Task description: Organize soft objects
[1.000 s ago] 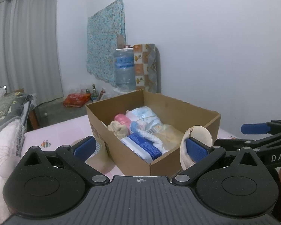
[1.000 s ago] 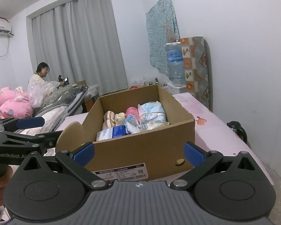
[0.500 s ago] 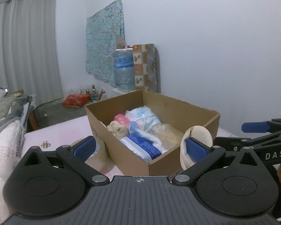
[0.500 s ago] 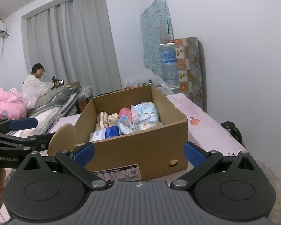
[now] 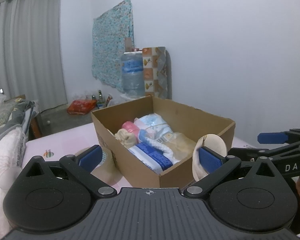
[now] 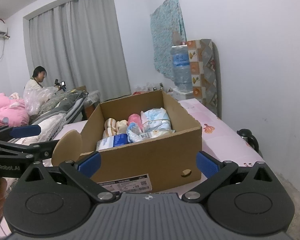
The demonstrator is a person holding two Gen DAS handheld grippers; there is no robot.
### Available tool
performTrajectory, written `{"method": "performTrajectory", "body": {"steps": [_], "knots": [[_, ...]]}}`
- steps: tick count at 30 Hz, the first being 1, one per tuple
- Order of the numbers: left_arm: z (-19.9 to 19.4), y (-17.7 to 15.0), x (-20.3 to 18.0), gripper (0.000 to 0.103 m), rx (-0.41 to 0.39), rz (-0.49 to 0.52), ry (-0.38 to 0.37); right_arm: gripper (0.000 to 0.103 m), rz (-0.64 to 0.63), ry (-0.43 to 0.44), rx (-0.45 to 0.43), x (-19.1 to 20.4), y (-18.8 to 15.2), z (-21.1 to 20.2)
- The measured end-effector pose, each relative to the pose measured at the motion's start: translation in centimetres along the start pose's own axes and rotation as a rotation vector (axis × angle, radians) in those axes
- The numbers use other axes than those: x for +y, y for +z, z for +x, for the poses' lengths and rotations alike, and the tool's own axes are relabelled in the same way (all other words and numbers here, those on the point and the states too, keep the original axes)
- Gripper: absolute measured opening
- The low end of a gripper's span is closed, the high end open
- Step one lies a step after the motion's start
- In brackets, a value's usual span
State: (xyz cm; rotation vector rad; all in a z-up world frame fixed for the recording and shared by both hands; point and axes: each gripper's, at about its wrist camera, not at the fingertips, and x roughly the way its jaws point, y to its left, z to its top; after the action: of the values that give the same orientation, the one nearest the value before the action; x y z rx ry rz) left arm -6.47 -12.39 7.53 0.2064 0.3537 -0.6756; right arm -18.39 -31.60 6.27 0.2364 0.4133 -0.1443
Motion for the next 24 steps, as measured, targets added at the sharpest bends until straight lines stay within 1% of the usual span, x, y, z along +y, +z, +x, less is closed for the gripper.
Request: {"method": "performTrajectory", "body": {"steps": [24], "knots": [[0.13, -0.13, 0.25, 0.103, 0.021, -0.005, 0.000, 0.027, -0.006, -0.003, 0.002, 0.21, -0.23, 0.18]]}}
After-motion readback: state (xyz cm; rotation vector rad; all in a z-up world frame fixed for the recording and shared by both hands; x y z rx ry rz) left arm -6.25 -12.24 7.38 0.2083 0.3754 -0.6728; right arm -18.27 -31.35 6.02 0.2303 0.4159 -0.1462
